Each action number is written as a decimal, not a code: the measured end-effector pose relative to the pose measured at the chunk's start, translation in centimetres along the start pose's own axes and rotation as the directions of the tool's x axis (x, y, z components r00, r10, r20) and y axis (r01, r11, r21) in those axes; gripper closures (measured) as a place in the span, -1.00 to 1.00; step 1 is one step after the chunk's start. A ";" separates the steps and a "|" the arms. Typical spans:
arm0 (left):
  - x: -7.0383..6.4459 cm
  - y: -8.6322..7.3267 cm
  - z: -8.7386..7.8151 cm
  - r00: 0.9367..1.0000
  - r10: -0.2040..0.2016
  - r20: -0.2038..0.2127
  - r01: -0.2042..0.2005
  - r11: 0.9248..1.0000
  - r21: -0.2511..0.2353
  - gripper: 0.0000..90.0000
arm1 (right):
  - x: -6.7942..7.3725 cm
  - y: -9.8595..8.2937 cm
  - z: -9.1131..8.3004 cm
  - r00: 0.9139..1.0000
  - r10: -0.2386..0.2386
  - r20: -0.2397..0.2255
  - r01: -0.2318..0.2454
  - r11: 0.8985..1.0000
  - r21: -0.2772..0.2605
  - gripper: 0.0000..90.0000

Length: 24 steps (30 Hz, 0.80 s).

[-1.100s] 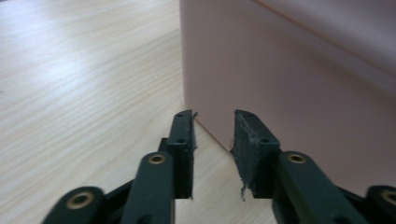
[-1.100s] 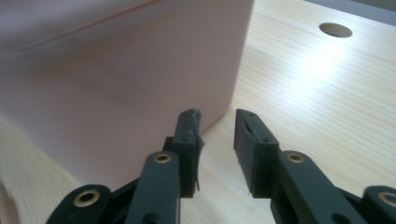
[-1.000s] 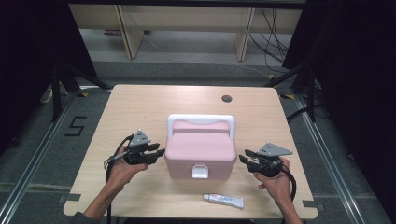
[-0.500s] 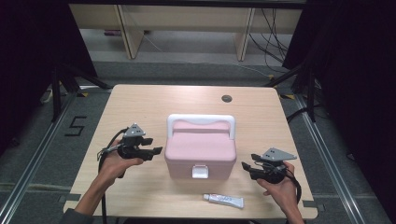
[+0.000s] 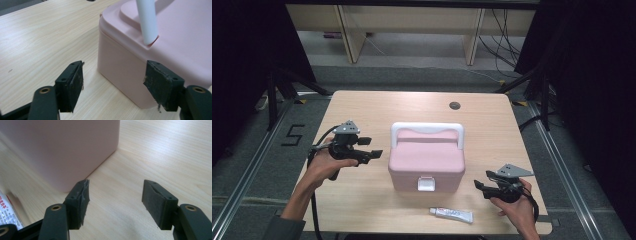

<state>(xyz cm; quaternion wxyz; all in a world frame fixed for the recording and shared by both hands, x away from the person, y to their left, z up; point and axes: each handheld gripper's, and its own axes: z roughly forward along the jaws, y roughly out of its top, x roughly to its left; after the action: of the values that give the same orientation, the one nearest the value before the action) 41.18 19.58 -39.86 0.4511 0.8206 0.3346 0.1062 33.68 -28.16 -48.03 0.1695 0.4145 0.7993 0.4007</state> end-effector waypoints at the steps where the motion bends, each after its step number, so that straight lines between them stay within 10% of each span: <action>1: 0.1 0.2 -0.1 1.000 0.007 0.005 -0.007 1.000 0.008 -0.35 | 0.2 -0.1 0.0 1.000 0.030 0.000 -0.030 1.000 0.001 -0.13; 24: -1.9 6.7 -1.0 0.993 0.115 0.004 -0.115 0.993 0.010 -0.58 | -0.3 -0.7 0.2 1.000 0.022 0.008 -0.022 0.999 0.037 -0.17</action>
<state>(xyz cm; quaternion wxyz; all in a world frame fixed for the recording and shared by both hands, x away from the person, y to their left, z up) 42.32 16.60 -33.64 0.4406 0.8408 0.2868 0.1289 33.64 -28.48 -48.70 0.1606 0.4278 0.8013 0.3861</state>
